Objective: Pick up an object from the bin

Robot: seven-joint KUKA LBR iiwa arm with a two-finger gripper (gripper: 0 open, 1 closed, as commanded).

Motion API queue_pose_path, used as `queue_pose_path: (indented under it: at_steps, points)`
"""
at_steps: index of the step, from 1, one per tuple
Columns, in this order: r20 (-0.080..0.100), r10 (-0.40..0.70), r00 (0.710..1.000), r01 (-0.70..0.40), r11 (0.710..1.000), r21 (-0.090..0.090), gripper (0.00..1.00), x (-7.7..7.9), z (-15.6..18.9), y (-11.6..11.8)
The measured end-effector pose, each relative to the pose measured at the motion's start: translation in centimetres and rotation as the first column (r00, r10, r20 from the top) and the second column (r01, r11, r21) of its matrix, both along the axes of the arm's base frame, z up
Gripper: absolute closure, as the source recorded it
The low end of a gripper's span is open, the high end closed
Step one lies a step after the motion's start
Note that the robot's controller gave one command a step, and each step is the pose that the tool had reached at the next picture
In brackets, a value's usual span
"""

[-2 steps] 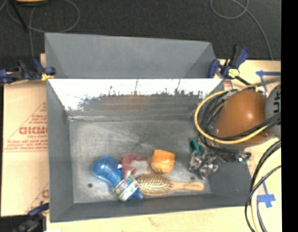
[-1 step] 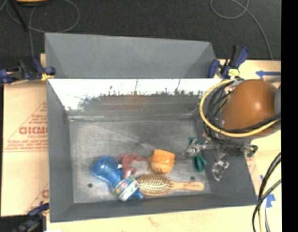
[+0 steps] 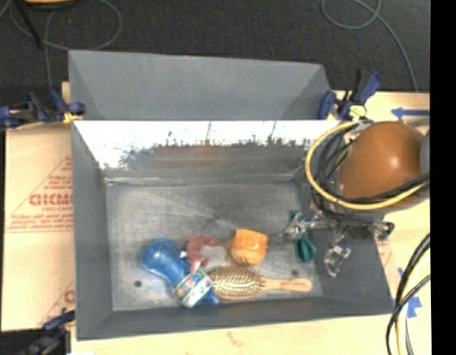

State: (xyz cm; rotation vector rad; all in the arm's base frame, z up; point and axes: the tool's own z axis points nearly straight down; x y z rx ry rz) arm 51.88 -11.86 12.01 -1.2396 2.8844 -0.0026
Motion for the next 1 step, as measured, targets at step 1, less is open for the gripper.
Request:
queue_pose_path:
  at_steps: [1]
  points:
    - [0.004, 0.217, 0.976, -0.217, 0.976, 0.003, 1.00, 2.52, -4.55, -1.58]
